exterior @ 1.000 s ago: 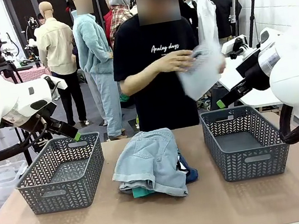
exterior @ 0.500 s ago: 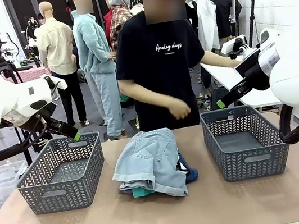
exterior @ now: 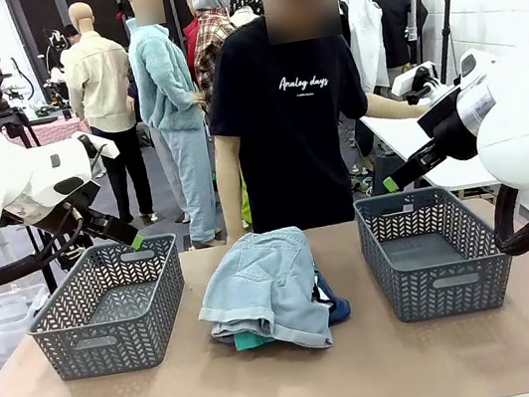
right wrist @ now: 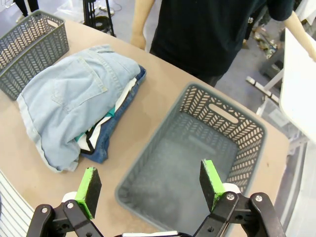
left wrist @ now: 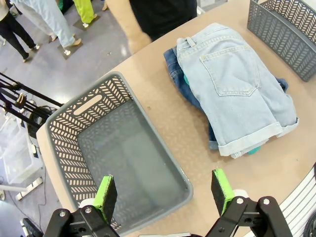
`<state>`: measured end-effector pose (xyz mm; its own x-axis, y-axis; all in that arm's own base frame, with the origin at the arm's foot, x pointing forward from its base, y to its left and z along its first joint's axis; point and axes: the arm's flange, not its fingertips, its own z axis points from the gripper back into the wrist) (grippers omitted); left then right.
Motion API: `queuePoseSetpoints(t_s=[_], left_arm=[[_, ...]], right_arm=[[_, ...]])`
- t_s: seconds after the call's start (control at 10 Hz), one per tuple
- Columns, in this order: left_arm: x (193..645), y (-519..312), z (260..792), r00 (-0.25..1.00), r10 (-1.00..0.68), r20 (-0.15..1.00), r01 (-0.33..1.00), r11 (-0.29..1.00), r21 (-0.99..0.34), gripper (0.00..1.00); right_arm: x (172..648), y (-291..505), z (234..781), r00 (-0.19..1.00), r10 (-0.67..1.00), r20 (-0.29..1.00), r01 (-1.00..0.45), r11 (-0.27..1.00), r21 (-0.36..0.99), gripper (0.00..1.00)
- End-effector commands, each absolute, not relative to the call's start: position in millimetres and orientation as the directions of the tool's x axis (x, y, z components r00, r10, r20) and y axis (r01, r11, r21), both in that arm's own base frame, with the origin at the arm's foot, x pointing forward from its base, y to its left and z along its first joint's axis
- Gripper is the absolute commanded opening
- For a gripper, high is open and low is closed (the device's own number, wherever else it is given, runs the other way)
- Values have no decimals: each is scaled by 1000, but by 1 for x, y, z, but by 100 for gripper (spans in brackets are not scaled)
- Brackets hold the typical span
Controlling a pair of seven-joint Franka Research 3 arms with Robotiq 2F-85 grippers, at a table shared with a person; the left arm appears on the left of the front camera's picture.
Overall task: Sort the tops and bottoms.
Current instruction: Lift clothes from the center of the table with your left hand.
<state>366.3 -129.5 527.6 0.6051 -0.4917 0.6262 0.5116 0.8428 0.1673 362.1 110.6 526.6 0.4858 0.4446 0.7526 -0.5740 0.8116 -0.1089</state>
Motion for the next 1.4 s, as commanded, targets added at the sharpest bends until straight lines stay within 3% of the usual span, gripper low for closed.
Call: queuePoseSetpoints(t_s=[0.0,1.3], left_arm=[[367,-127,528,602,-497,625,512,841,175,100],[367,-127,528,602,-497,625,512,841,175,100]], right_arm=[[363,110,526,485,445,752,-576,810,-108,100],[363,110,526,485,445,752,-576,810,-108,100]])
